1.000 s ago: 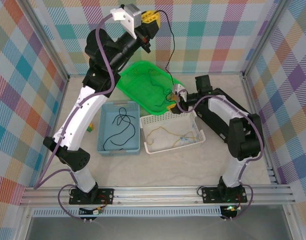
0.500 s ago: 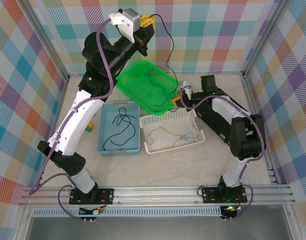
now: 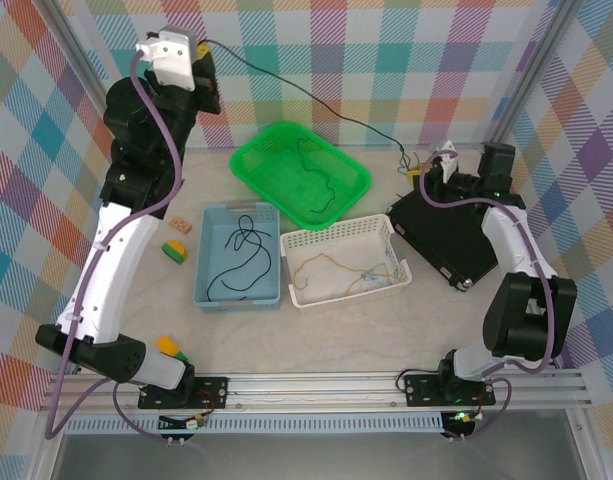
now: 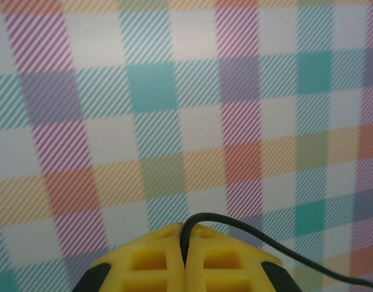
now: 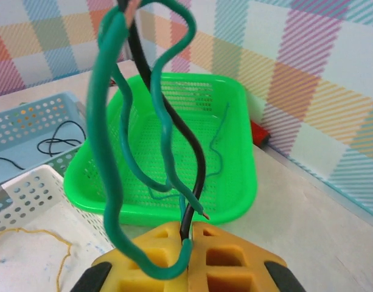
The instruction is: Untangle the cables
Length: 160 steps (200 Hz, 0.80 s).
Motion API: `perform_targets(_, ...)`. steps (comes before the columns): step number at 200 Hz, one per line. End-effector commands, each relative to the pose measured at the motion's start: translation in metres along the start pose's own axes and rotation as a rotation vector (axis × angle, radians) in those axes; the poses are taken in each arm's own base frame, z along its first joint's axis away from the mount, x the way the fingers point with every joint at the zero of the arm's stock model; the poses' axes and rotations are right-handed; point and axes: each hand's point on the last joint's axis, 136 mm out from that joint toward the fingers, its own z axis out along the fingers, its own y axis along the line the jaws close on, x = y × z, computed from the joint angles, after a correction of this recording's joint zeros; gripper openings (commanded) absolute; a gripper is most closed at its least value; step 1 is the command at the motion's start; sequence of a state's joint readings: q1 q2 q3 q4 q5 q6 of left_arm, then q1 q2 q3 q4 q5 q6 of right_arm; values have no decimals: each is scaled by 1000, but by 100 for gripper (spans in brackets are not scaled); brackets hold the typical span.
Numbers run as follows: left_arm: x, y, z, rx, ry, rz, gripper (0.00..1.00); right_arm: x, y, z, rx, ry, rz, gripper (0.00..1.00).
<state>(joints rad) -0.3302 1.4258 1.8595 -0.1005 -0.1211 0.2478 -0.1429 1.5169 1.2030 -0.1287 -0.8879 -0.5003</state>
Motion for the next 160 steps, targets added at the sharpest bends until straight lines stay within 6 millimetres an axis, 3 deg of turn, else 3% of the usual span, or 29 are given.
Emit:
perform_targets(1, -1, 38, -23, -127, 30, 14, 0, 9, -25, -21, 112, 0, 170, 0)
perform_targets(62, 22, 89, -53, -311, 141, 116, 0, 19, -64, -61, 330, -20, 349, 0)
perform_targets(103, 30, 108, -66, -378, 182, 155, 0, 26, -83, -83, 483, -23, 482, 0)
perform_targets(119, 42, 102, -66, -345, 206, 157, 0, 11, -75, -85, 449, -73, 486, 0)
perform_targets(127, 58, 94, -66, -297, 256, 161, 0, -1, -71, -85, 429, -116, 482, 0)
perform_targets(160, 107, 40, -62, 13, 338, 129, 0, -48, -50, -89, 335, -213, 522, 0)
